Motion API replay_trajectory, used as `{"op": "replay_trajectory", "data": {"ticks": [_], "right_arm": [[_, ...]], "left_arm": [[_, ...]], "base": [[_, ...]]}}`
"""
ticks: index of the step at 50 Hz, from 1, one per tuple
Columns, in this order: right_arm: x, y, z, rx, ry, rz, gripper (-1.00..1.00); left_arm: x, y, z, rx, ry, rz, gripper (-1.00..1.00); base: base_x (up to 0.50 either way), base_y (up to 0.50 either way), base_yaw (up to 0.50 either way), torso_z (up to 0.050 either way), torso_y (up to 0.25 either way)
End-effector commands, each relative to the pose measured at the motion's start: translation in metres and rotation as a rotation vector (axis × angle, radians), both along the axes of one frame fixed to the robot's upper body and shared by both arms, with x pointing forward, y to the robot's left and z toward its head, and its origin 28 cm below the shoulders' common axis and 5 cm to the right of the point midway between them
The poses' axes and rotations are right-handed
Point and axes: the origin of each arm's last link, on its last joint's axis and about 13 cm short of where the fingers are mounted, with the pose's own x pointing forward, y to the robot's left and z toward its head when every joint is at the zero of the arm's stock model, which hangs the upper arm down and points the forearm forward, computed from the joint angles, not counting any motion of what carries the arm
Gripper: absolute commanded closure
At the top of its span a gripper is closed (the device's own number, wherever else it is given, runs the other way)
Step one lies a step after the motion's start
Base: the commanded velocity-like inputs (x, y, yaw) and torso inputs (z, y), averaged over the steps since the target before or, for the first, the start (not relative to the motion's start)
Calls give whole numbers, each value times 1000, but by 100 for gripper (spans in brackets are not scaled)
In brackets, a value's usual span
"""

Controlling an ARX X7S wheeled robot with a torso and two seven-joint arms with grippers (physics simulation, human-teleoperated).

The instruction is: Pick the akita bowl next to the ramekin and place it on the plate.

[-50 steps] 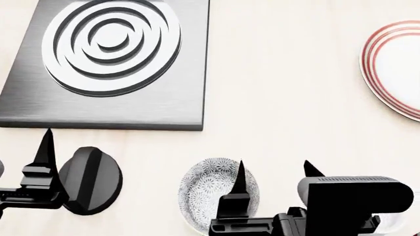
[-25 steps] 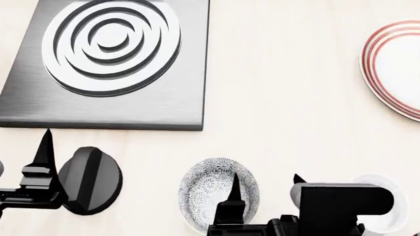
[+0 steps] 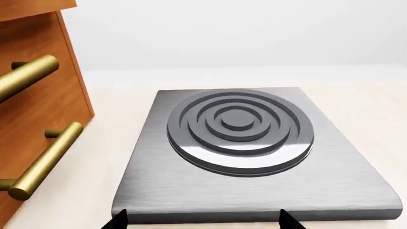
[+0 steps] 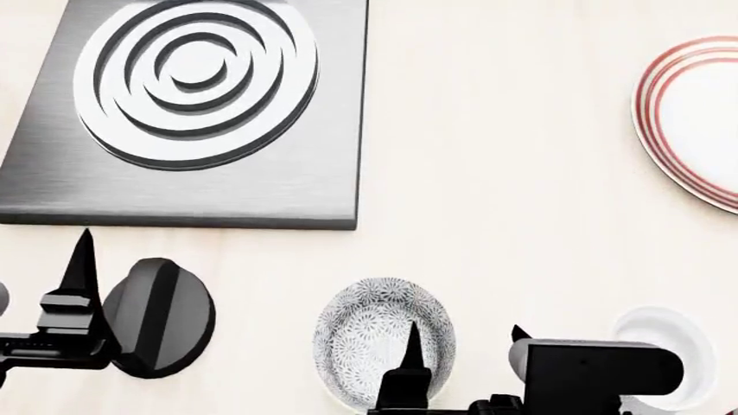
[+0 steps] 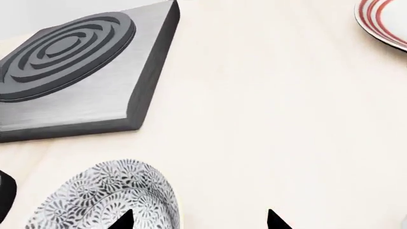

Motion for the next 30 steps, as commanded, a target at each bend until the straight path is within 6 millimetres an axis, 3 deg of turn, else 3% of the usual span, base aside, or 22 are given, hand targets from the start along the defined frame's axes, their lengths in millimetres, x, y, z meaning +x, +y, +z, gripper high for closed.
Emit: {"op": "replay_trajectory", "data": {"ticks": [1,14,15,30], "right_arm": [[2,-1,-6,39,10,4,-100],[4,1,-8,44,19,14,-100],[4,1,-8,43,18,14,100],[0,1,-4,34,-30,5,100]], "left_arm": [[1,1,1,-22,0,-18,-100],[0,1,2,-21,-2,-16,-100],[0,1,2,-21,-2,-17,-100],[1,2,0,-20,0,-13,-100]], "base": [[0,0,0,0,0],[0,0,0,0,-1],[12,0,3,0,0],[0,0,0,0,-1]]}}
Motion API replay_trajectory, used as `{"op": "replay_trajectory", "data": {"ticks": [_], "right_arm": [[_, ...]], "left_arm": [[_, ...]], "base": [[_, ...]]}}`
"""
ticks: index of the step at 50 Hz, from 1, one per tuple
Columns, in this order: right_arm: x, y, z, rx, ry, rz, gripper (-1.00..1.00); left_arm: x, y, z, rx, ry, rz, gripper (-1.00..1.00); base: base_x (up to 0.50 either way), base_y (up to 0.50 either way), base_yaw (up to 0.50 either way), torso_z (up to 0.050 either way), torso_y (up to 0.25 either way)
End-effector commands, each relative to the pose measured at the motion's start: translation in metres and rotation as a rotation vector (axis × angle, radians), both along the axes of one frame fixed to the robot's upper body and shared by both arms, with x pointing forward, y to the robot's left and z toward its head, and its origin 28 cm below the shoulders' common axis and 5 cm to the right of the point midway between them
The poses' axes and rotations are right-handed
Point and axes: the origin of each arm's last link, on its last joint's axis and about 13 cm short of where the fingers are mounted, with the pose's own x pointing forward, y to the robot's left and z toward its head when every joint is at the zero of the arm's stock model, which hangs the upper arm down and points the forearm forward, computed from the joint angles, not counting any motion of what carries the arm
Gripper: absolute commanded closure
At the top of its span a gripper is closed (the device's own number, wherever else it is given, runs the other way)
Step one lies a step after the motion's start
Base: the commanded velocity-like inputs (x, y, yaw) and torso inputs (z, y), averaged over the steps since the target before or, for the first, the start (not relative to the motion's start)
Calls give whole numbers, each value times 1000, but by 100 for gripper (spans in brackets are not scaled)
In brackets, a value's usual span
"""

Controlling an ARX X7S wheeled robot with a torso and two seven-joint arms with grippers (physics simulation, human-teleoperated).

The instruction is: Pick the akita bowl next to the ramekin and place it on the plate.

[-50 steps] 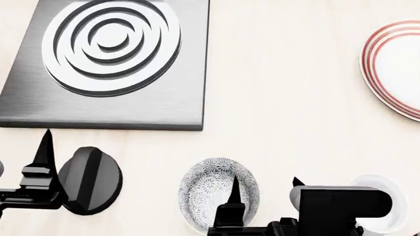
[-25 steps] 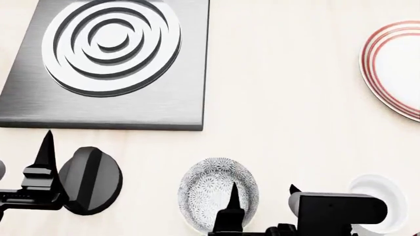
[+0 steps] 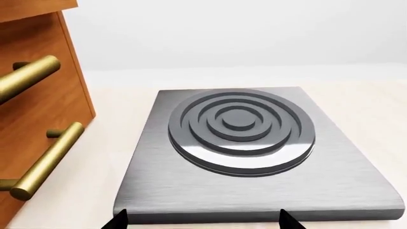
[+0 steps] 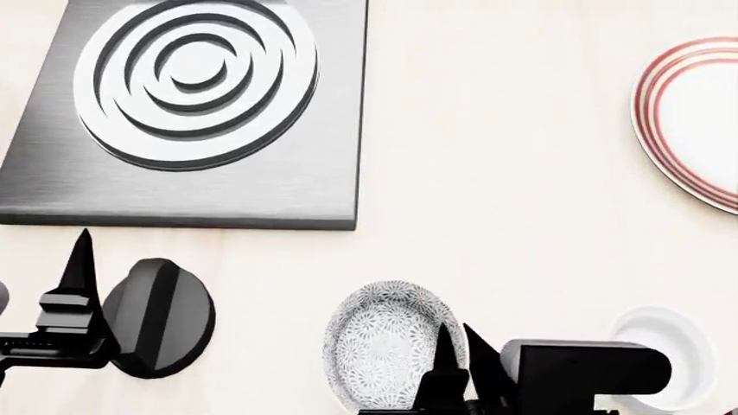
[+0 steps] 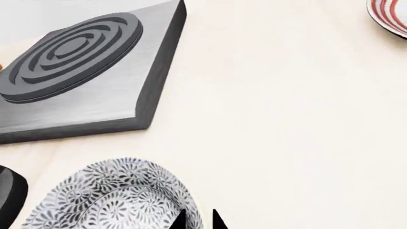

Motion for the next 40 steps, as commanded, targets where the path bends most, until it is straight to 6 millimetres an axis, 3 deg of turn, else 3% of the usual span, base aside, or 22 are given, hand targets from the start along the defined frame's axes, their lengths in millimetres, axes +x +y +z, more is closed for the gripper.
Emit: {"op": "replay_trajectory", "data": {"ticks": [1,21,40], "right_arm": [[-3,-3,1,27,-33,-18,100],[-16,-2,36,137,-153,17,100],[3,-2,61,254,-221,-22,100]], "left_arm": [[0,1,0,-21,-1,-17,-100],[0,1,0,-20,0,-15,-100],[0,0,1,-21,-2,-20,-100]], "base": [[0,0,0,0,0],[0,0,0,0,0],[0,0,0,0,0]]}}
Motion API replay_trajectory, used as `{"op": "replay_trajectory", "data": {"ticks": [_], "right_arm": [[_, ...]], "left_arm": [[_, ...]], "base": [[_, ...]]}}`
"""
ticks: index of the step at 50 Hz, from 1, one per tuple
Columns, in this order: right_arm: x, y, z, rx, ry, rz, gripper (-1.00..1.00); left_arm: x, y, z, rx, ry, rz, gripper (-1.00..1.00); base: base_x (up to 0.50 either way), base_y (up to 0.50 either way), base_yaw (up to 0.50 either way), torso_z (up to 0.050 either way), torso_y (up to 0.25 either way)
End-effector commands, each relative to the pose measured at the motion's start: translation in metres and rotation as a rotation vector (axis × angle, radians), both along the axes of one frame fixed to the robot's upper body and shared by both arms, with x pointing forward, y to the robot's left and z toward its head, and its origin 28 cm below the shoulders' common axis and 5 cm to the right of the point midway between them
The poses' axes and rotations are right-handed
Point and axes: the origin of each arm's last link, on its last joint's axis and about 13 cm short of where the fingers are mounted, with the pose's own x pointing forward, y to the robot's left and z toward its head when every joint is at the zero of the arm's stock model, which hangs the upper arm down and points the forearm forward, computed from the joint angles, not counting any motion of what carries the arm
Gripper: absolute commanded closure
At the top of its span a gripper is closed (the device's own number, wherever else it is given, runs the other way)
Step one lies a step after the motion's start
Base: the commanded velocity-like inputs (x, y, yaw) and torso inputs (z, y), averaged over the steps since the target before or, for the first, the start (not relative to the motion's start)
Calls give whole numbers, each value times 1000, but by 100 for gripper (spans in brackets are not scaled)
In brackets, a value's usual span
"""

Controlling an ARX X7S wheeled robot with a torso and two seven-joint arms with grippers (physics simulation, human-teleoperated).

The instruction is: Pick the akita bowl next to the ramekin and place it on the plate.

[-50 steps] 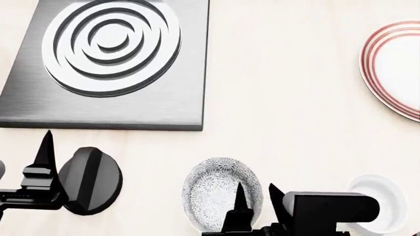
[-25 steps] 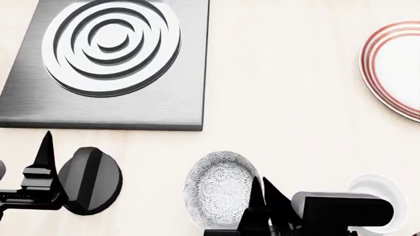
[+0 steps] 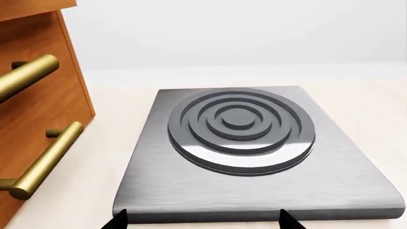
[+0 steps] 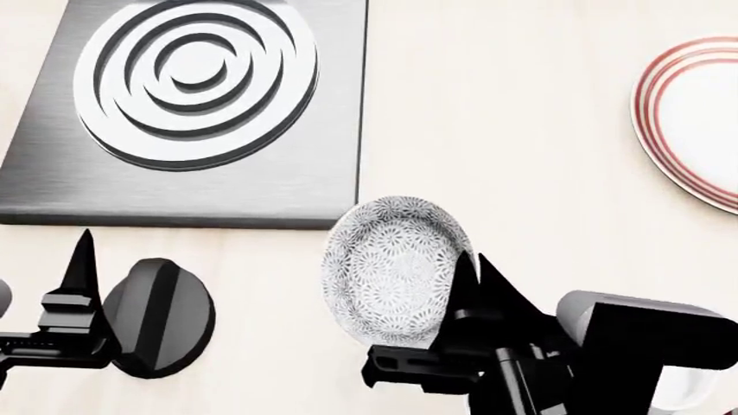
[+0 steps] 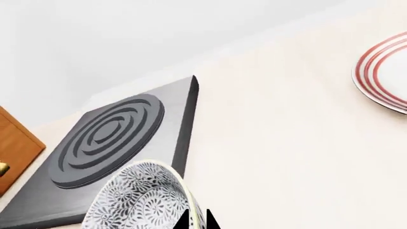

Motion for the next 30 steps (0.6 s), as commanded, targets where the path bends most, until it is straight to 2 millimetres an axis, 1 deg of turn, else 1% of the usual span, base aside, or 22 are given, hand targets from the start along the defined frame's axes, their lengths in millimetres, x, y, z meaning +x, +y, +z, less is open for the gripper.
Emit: {"op": "replay_trajectory", "data": {"ticks": [1,4,14,30], "right_arm": [[7,-2,18,95,-66,-2,100],[10,-5,22,106,-76,-14,100],[25,-9,27,144,-80,-47,100],[43,-15,42,191,-105,-78,100]], "left_arm": [[0,1,1,-23,-4,-19,-100],[0,1,2,-26,-6,-17,-100],[0,2,0,-23,0,-18,-100],[1,3,-2,-29,7,-17,-100]], "base": [[0,0,0,0,0],[0,0,0,0,0],[0,0,0,0,0],[0,0,0,0,0]]}}
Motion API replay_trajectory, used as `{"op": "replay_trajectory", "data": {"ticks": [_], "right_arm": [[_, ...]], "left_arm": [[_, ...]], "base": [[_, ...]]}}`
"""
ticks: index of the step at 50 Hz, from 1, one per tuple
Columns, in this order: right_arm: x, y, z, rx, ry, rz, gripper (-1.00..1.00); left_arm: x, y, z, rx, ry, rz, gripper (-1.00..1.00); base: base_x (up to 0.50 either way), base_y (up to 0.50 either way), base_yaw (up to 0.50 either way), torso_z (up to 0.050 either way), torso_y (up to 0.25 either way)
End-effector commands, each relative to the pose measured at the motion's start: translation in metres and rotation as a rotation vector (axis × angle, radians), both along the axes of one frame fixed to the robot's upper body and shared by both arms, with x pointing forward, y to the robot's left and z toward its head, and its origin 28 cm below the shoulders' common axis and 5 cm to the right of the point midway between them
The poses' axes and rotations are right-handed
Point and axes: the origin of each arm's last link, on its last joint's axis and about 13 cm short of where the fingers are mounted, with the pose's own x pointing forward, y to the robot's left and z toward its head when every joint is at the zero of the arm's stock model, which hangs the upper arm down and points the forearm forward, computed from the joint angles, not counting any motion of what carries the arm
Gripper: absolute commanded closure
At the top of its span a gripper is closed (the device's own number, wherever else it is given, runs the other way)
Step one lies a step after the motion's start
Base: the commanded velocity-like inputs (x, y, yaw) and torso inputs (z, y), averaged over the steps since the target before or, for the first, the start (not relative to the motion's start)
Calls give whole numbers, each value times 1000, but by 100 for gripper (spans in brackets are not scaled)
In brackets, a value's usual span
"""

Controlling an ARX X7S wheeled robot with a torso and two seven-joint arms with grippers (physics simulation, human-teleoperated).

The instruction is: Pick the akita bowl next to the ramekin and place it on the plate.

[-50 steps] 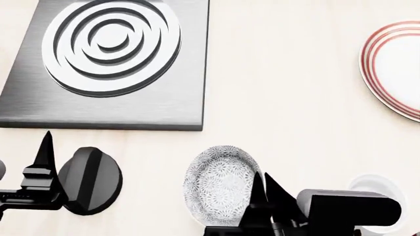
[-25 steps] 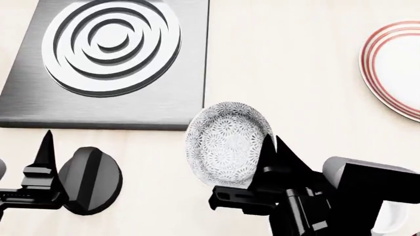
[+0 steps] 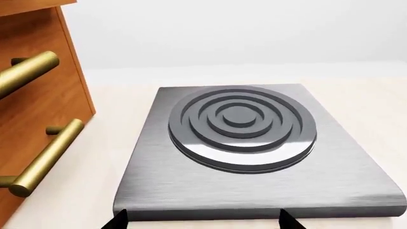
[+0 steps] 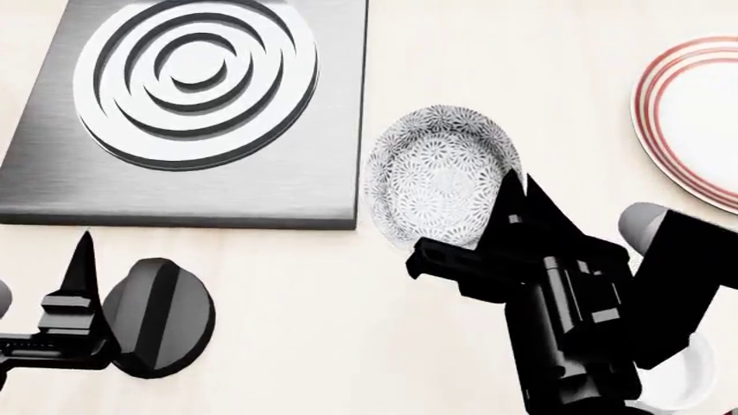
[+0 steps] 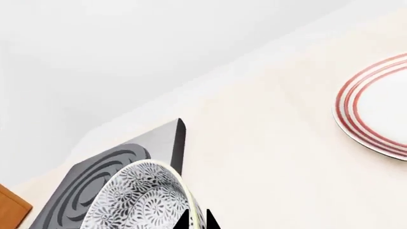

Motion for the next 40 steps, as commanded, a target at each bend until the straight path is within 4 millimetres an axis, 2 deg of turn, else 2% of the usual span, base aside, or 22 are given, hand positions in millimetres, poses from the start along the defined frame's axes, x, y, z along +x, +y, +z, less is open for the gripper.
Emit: {"op": "replay_trajectory", "data": {"ticks": [1,40], "right_arm": [[11,-7,14,73,-55,-6,100],[48,-47,37,199,-79,-179,100]], "left_arm": [[0,1,-1,-29,5,-19,-100],[2,0,0,-22,7,-22,-100]], "base": [[0,0,0,0,0],[0,0,0,0,0]]}}
